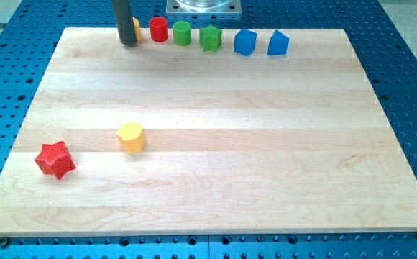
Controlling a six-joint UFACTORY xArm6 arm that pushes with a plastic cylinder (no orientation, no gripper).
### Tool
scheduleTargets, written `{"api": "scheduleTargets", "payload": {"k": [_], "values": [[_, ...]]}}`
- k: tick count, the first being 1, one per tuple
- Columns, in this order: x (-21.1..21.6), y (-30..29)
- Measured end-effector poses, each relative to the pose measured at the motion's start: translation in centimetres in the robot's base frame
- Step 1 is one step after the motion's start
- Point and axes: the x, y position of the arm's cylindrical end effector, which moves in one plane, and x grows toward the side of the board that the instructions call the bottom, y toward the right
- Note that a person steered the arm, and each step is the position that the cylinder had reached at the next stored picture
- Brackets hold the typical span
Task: Push the yellow hexagon to the left beside the yellow heart
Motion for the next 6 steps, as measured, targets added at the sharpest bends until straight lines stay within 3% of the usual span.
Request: {"api": "scheduleTargets", "payload": {"k": [1, 2, 3, 4, 6], "values": [[5.5, 0.4], [12.9, 8.0], [24.1, 14.0], [27.9, 10.0], [26.5, 0.3]]}}
